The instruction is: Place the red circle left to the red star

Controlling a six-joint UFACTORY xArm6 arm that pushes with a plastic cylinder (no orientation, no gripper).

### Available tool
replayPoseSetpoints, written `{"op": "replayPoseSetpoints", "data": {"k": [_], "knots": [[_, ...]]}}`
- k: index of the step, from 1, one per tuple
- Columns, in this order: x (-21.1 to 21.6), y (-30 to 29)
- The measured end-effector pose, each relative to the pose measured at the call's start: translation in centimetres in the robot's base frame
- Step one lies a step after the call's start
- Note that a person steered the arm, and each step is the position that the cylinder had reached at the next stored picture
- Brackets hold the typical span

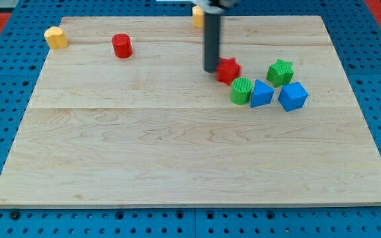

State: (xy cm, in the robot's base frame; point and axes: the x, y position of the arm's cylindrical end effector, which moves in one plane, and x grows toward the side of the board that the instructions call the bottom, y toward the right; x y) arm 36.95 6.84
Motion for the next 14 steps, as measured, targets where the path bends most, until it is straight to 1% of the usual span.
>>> {"op": "replayPoseSetpoints", "data": {"k": [1, 2, 3, 4, 5, 6, 8, 10, 11, 12, 13, 14], "knots": [[0.8, -7.1], [1.1, -17.7], [-0.1, -27.0], [-6.6, -26.3], [-13.3, -21.7], [-17.8, -16.3], [-17.3, -13.1], [-4.1, -14.3], [0.6, -24.4], [-5.0, -28.6], [-10.2, -23.9], [-8.8, -18.6]]}}
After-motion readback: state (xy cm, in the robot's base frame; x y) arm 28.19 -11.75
